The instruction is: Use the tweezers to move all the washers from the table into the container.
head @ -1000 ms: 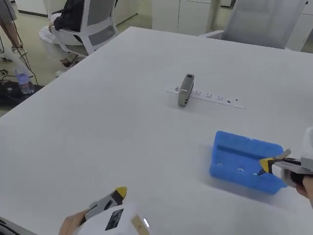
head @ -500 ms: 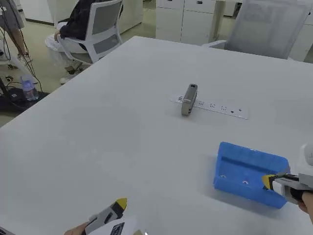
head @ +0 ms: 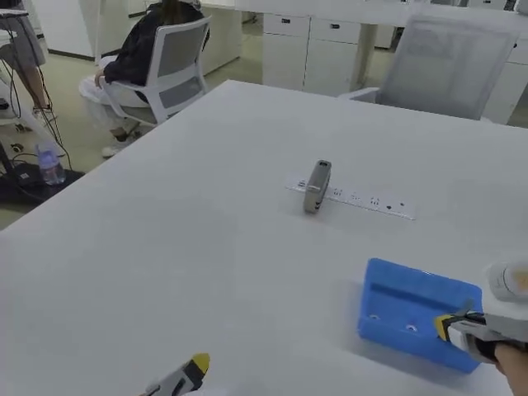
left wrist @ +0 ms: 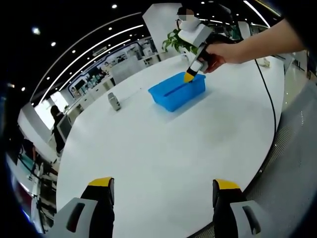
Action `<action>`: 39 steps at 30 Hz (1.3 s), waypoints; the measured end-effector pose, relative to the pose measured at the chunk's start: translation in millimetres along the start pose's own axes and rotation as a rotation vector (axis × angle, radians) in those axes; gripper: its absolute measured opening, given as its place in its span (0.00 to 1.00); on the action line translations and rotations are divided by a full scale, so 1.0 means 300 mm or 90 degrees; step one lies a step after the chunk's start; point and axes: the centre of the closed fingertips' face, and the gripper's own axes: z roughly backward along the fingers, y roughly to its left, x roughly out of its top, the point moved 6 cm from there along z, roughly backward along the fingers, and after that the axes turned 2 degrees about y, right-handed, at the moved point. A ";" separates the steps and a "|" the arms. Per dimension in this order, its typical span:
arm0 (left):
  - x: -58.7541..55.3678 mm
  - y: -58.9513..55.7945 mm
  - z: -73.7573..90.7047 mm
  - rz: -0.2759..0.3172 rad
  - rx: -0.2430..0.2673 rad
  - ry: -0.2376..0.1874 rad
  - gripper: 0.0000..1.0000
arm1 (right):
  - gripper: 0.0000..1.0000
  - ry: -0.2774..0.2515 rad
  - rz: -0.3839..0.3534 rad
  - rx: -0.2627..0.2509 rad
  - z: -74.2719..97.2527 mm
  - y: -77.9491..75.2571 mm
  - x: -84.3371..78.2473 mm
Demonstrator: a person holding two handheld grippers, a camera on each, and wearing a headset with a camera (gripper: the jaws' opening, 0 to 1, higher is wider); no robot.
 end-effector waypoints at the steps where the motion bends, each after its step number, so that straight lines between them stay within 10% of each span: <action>1: 0.000 0.000 0.000 0.000 0.000 0.000 0.83 | 0.03 0.000 -0.001 0.000 0.000 -0.001 0.000; 18: 0.035 0.034 0.029 0.134 -0.061 -0.059 0.78 | 0.03 -0.109 -0.003 0.027 0.143 0.058 0.083; 31: 0.267 0.095 0.114 0.170 -0.117 -0.179 0.63 | 0.04 -0.213 -0.002 0.100 0.359 0.174 0.083; 39: 0.441 0.054 0.199 0.159 -0.201 -0.260 0.55 | 0.04 -0.222 0.023 0.144 0.441 0.258 0.035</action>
